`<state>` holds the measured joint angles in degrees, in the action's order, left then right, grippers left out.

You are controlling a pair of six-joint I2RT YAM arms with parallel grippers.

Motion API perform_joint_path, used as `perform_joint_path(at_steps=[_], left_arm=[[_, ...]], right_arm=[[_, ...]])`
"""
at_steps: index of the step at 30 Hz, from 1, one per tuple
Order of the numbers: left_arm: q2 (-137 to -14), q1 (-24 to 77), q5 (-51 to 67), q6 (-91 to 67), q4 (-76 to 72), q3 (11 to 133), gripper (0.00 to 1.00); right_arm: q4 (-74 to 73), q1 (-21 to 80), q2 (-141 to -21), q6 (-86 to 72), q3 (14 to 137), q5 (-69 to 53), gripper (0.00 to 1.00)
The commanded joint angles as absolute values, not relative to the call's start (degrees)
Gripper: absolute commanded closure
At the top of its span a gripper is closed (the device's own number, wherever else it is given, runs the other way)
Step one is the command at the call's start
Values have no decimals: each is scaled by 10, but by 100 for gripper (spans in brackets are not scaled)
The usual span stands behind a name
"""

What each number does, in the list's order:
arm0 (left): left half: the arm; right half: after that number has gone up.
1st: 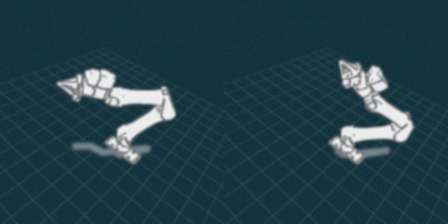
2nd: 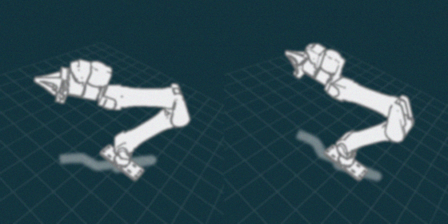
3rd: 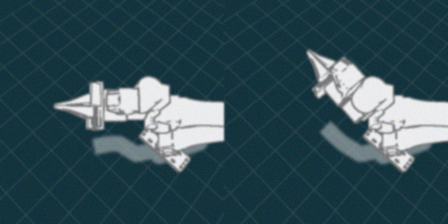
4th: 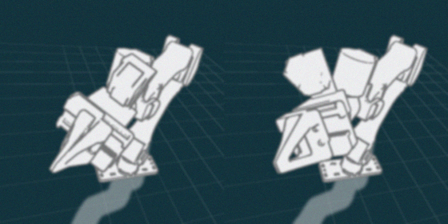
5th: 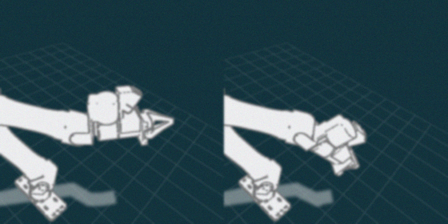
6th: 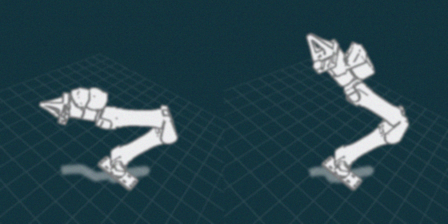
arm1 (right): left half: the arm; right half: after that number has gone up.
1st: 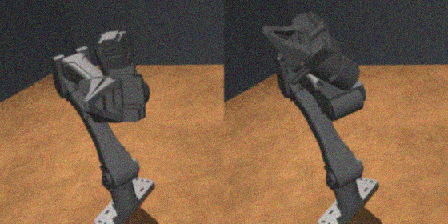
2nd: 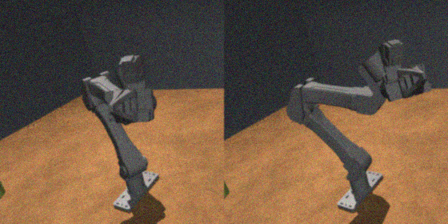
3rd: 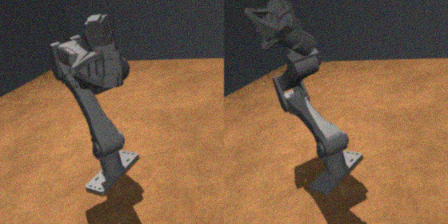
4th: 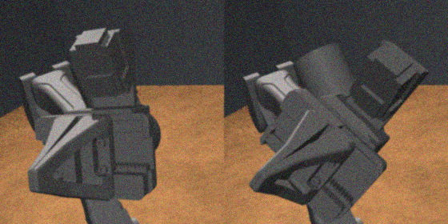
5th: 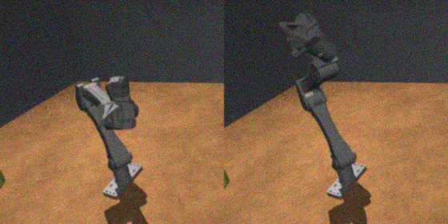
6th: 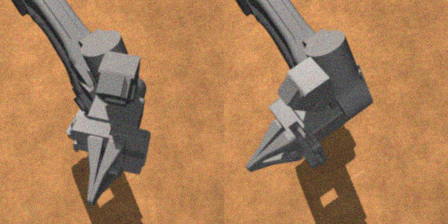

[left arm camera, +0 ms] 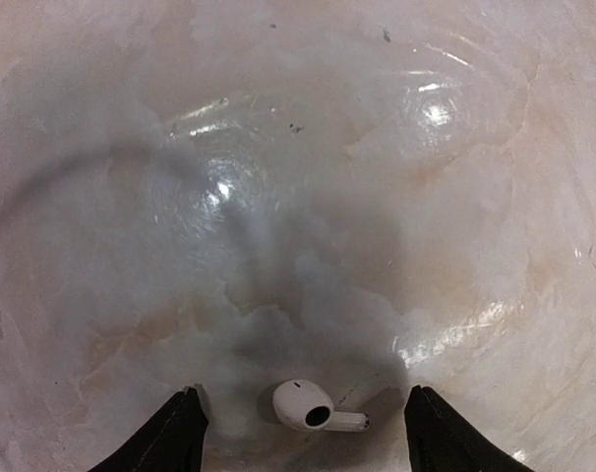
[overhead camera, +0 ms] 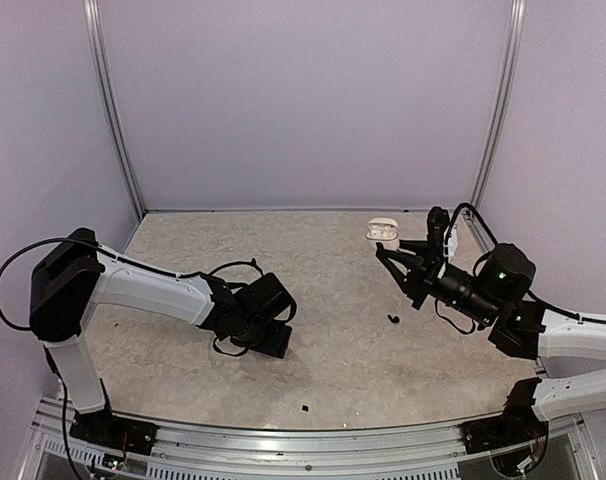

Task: Insert the wireless bluetooth earbuds into the charging case
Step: Adjust the right earbud at the center of the board.

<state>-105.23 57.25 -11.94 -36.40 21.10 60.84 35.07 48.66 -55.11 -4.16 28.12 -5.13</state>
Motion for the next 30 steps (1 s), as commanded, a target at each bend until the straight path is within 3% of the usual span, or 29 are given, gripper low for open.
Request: perform_joint_path(at_steps=[1,11,23,30], left_arm=[[-1052,569,-165,-350,276,593,30],[-991,538,-130,-300,302,548,48],[-1036,524,-26,-143,444,718,45],[-1110,516,-21,-127,484,793,52]], right_arm=[[349,482,-536,-40,278,-47,100],[349,479,-536,-35,279,-46,100],[343,479,-531,-33,278,-47,100],[338,478,-523,-33,275,-44,100]])
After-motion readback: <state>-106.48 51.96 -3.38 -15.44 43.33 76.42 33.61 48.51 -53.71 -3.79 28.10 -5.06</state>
